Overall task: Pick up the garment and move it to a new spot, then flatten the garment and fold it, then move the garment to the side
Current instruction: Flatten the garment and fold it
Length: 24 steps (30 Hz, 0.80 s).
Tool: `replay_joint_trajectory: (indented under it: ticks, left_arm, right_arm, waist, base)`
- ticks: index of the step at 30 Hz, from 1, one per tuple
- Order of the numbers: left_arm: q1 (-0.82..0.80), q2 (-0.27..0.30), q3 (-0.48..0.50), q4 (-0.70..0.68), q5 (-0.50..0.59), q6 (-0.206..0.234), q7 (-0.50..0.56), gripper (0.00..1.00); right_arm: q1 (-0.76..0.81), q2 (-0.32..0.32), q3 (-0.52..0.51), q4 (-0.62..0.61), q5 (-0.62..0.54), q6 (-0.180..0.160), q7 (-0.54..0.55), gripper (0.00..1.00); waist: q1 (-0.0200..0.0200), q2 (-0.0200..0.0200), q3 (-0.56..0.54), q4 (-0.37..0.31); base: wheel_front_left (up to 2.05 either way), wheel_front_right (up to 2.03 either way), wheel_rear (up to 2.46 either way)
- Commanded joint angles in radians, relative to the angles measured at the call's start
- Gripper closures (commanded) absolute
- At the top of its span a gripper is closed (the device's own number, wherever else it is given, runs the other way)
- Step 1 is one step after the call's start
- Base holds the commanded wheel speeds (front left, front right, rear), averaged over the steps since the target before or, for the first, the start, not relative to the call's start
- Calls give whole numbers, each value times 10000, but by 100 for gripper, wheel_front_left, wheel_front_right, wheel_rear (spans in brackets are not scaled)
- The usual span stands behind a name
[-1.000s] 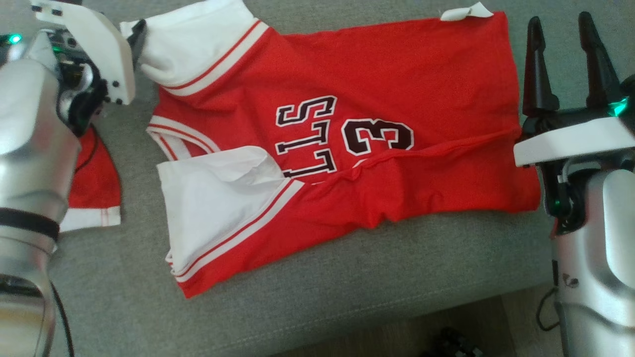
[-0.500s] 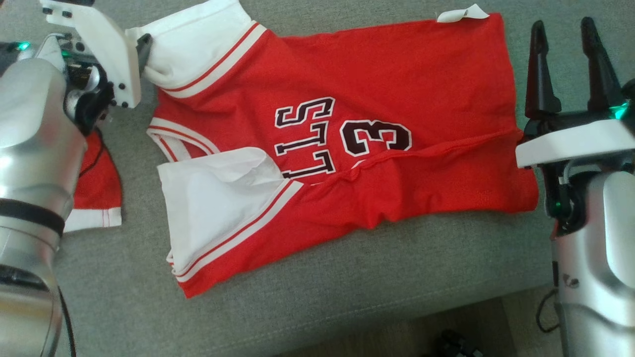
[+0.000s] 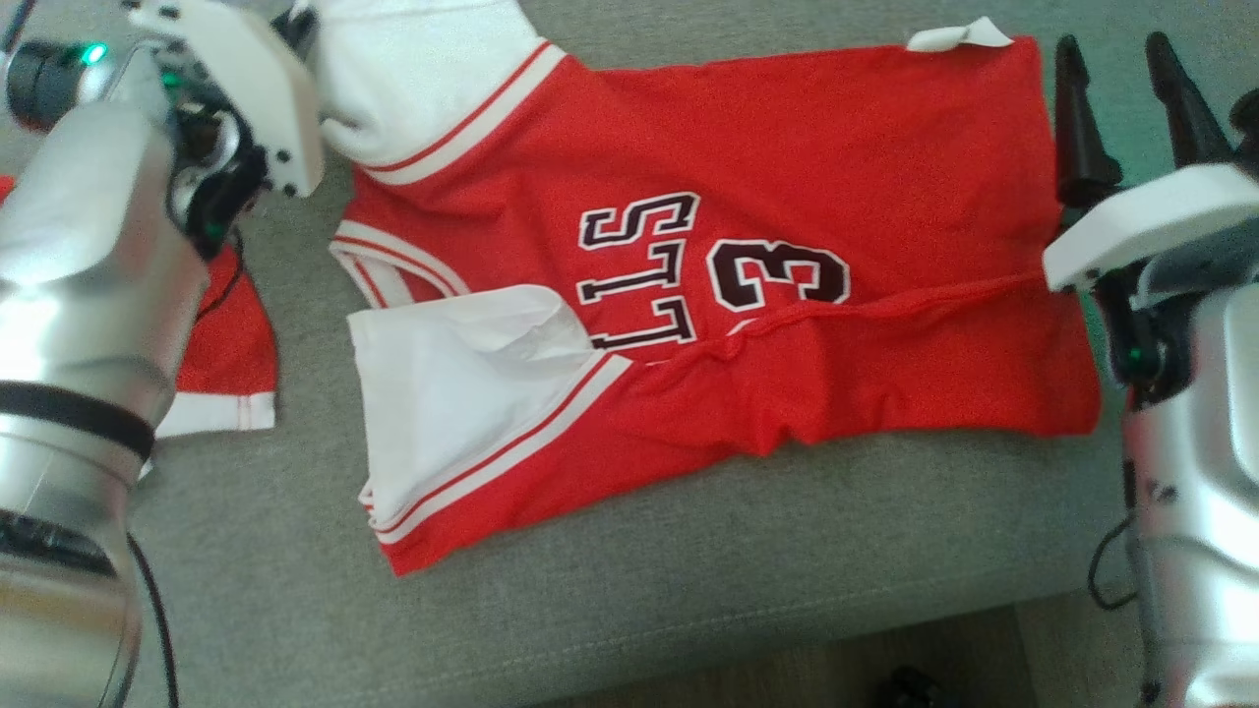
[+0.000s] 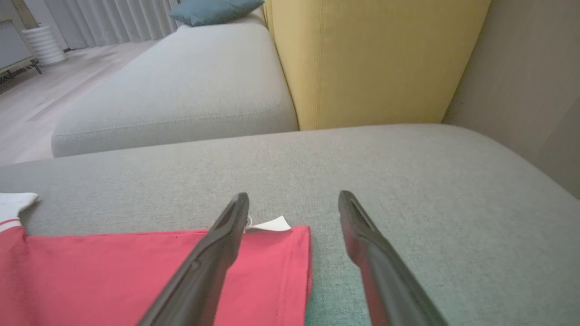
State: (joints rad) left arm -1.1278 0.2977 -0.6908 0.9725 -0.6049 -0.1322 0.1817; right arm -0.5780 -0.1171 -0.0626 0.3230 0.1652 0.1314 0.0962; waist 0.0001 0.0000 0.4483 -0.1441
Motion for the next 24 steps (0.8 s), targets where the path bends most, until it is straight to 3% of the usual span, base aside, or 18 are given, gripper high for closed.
replay_joint_trajectory:
  ticks: [1, 8, 15, 24]
  left_arm:
    - [-709, 253, 162, -360, 88, 16, -204, 100]
    - [-965, 23, -462, -1166, -9, 16, -1191, 100]
    - [-1087, -60, -1065, -1709, -251, 16, -1562, 100]
    - [-1197, -117, -1454, -1638, -488, 16, -1711, 100]
  right_arm:
    - [-308, -110, 66, -89, 109, -7, 200, 0]
    - [-1554, -532, -643, 2173, 69, -7, 1418, 0]
    - [-2430, -892, -874, 3882, -257, -7, 1748, 0]
    - [-2983, -1331, 150, 5012, -250, -7, 1803, 0]
  waist:
    - [-1, 0, -19, 137]
    - [-1, 0, 125, 665]
    - [-1, 0, 246, 1043]
    - [-1, 0, 308, 1168]
  base:
    - [0, 0, 0]
    - [0, 0, 0]
    - [0, 0, 0]
    - [0, 0, 0]
